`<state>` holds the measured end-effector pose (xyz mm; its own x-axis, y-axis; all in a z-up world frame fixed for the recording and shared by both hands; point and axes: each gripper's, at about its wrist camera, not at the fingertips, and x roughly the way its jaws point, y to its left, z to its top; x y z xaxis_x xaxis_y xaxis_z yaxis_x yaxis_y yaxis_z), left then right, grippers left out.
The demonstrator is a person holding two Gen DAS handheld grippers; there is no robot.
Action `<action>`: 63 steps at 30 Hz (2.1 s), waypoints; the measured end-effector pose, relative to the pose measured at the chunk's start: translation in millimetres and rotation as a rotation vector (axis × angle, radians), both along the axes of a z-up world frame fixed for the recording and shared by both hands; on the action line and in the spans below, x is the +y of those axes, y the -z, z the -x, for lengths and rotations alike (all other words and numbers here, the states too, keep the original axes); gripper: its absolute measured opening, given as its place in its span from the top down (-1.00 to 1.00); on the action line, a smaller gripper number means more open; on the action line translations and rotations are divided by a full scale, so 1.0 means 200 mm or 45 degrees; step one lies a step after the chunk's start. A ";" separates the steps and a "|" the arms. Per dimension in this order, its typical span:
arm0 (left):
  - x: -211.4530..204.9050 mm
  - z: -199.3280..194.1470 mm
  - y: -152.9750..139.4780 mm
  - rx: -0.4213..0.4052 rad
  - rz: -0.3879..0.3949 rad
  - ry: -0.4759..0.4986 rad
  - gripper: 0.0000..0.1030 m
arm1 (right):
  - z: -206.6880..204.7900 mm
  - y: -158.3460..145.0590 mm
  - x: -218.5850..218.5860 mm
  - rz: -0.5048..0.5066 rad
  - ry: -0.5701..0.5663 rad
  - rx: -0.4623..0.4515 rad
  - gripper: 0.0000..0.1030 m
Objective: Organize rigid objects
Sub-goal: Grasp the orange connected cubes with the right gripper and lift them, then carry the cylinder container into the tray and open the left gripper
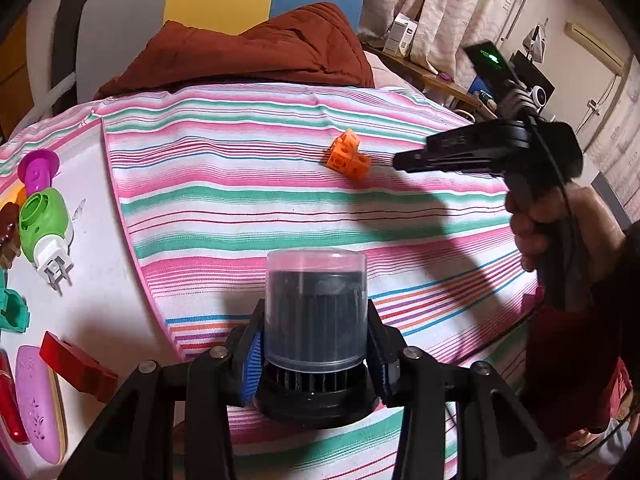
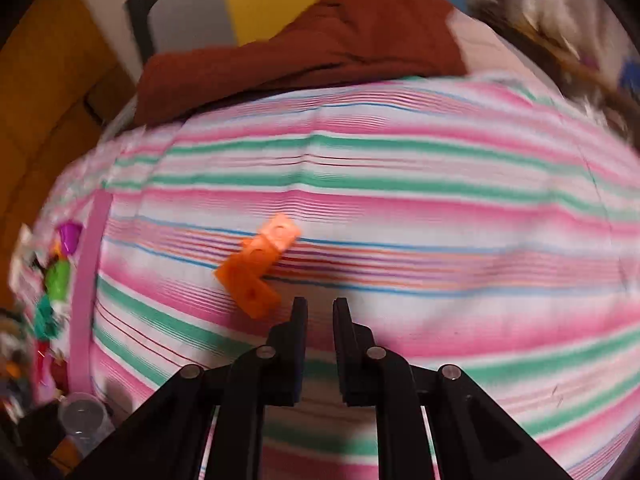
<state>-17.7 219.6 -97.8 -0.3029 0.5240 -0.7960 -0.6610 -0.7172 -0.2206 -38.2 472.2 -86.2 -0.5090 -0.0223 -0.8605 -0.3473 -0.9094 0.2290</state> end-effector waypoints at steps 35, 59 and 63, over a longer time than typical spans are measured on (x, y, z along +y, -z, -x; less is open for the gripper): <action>0.04 -0.03 0.01 0.066 0.063 -0.045 0.15 | 0.03 0.08 -0.21 -0.274 -0.245 -0.120 0.36; 0.02 -0.08 -0.02 0.110 0.058 -0.064 0.16 | 0.04 0.09 -0.20 -0.271 -0.240 -0.079 0.35; 0.00 -0.11 -0.05 0.130 0.039 -0.048 0.16 | 0.03 0.10 -0.16 -0.199 -0.220 -0.057 0.33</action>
<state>4.1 219.8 -87.1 -0.4027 0.4868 -0.7752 -0.6511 -0.7476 -0.1312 -43.5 439.5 -105.8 -0.4706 0.0296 -0.8818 -0.1902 -0.9793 0.0686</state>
